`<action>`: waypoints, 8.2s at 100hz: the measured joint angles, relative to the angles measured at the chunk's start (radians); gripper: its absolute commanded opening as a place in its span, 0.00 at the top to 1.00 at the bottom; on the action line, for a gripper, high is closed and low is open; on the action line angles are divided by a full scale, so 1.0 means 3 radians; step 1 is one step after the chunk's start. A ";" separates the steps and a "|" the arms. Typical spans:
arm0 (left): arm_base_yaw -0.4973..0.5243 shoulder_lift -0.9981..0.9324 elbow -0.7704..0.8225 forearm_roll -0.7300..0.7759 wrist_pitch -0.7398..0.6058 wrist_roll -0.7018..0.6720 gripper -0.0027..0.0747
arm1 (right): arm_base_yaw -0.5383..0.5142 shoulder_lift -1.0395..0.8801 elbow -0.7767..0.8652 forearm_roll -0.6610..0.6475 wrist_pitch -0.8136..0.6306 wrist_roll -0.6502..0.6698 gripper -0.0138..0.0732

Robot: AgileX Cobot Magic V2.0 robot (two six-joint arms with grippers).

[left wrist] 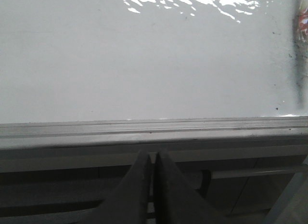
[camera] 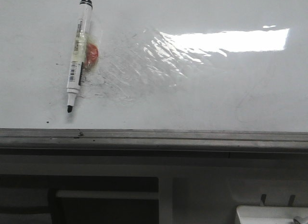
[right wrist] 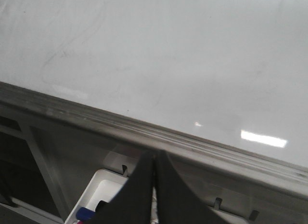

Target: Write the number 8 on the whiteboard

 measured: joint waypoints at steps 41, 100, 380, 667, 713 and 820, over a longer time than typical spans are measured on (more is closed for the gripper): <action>0.0000 0.0000 0.0000 0.0000 0.0000 0.0000 0.99 | 0.0000 0.0000 0.0000 0.0000 0.0000 -0.0006 0.90; 0.0000 0.0000 0.0000 0.0081 0.0000 0.0000 0.99 | 0.0000 0.0000 0.0000 0.0000 -0.0020 -0.0007 0.90; -0.1201 0.4114 -0.2067 -0.2755 -0.0361 0.2029 0.99 | 0.0174 0.1172 -0.1506 0.0857 0.0601 -0.0684 0.40; -0.1913 0.1545 -0.1054 -0.5208 -0.1038 0.4968 0.75 | 0.1884 0.3187 -0.1900 0.3257 -0.2540 -0.4110 0.92; -0.1913 0.1545 -0.1054 -0.5208 -0.0940 0.4968 0.75 | 0.1884 0.3408 -0.1865 0.3024 -0.3052 -0.3208 0.92; -0.1913 0.1545 -0.1054 -0.5208 -0.0835 0.4968 0.75 | 0.1779 0.3289 -0.1835 0.4632 -0.2818 -0.4800 0.92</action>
